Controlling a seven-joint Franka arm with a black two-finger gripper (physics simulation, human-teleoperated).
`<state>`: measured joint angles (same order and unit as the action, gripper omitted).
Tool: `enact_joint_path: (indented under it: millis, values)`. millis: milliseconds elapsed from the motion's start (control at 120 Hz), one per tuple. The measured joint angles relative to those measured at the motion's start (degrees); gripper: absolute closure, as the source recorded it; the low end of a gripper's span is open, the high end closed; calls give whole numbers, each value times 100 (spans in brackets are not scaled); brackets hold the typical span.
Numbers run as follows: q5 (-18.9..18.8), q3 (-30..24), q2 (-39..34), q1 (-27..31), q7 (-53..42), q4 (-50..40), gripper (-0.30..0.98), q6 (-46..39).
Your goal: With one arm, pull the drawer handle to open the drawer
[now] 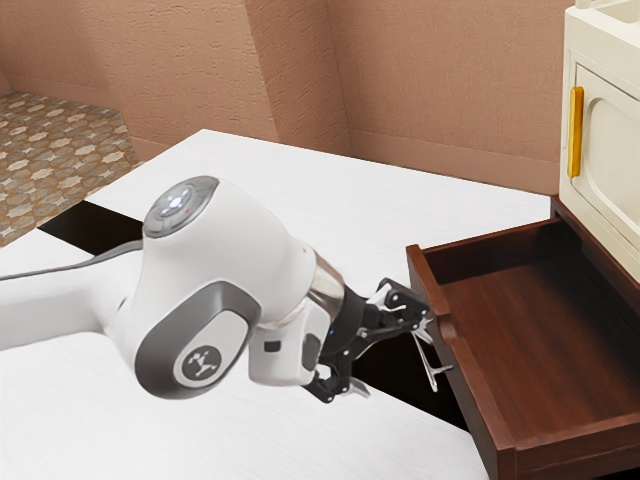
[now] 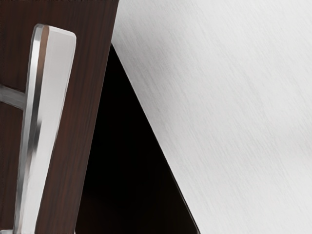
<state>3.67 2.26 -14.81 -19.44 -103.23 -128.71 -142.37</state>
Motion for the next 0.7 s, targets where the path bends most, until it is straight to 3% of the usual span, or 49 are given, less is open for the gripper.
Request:
enact_joint_path:
  millis: [225,700]
  values:
    - [34,-6,-9,-36,-20,0,25,-74]
    - [-54,-195,-192,-100,78,215,8,-109]
